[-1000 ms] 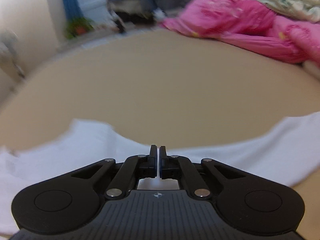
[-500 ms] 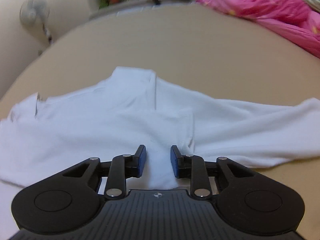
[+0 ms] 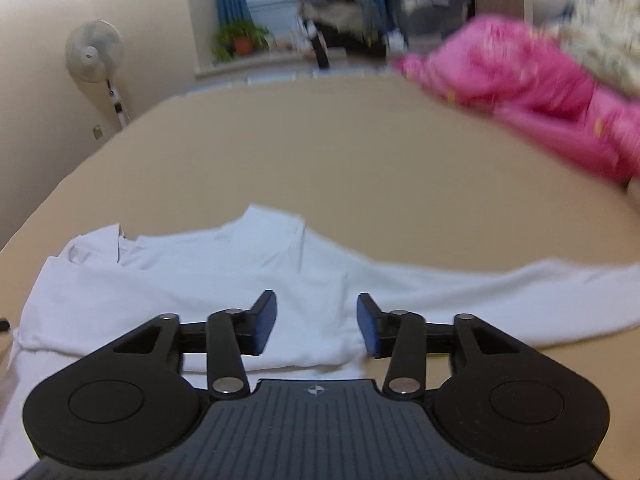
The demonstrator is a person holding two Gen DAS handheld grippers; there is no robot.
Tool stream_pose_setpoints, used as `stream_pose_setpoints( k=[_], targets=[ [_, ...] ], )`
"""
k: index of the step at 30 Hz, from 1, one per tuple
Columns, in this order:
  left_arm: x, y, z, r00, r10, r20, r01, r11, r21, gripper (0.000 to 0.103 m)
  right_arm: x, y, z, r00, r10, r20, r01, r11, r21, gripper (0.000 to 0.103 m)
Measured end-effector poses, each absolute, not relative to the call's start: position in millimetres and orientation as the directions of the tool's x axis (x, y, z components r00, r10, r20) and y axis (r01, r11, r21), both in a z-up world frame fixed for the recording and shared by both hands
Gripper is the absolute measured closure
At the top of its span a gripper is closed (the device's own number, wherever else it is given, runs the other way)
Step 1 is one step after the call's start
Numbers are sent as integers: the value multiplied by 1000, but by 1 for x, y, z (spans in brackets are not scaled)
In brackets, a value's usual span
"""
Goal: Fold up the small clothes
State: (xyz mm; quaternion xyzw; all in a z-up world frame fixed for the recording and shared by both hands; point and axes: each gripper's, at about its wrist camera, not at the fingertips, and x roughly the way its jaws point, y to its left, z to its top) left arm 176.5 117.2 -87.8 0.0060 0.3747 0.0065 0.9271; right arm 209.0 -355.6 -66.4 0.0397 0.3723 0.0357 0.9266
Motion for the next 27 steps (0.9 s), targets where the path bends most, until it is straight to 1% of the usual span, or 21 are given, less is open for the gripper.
stream_pose_setpoints(
  k=[2, 6, 8, 12, 14, 16, 18, 19, 20, 21, 22, 23, 27],
  targets=[
    [162, 113, -74, 733, 0, -681, 27, 999, 28, 50, 196, -367, -61, 729, 84, -679, -21, 995, 100, 53],
    [130, 111, -39, 764, 19, -645, 68, 992, 110, 50, 171, -391, -73, 718, 41, -695, 83, 986, 143, 53],
    [112, 116, -19, 783, 8, -622, 82, 990, 116, 50, 169, -397, -82, 692, 28, -721, 127, 979, 160, 53],
    [73, 128, 5, 810, 4, -587, 56, 995, 84, 49, 157, -403, -73, 739, 14, -673, 160, 968, 196, 53],
    [60, 129, 3, 821, -2, -571, 51, 996, 71, 42, 154, -400, -75, 729, -10, -684, 154, 977, 150, 53],
    [55, 130, -10, 810, -7, -586, 39, 998, 43, 39, 153, -399, -76, 724, -25, -689, 149, 981, 122, 53],
    [57, 135, -32, 768, -16, -640, -1, 1000, -26, 37, 151, -400, -77, 719, -16, -695, 147, 981, 130, 53],
    [63, 135, -40, 719, 4, -695, -32, 999, -27, 38, 150, -401, -78, 714, -11, -701, 147, 980, 134, 53],
    [67, 136, -40, 715, 24, -699, -58, 998, -25, 38, 149, -402, -79, 709, -11, -705, 148, 980, 133, 53],
    [67, 136, -38, 733, 33, -679, -75, 997, -32, 36, 149, -403, -79, 707, -14, -707, 149, 980, 130, 53],
    [67, 136, -36, 745, 41, -665, -87, 996, -37, 28, 149, -403, -79, 708, -16, -707, 150, 980, 129, 53],
    [68, 135, -37, 747, 51, -663, -97, 995, -33, 23, 149, -404, -79, 708, -14, -706, 150, 980, 132, 53],
    [76, 123, -44, 732, 87, -676, -99, 995, 20, 22, 152, -416, -82, 712, -23, -702, 185, 970, 156, 53]
  ],
)
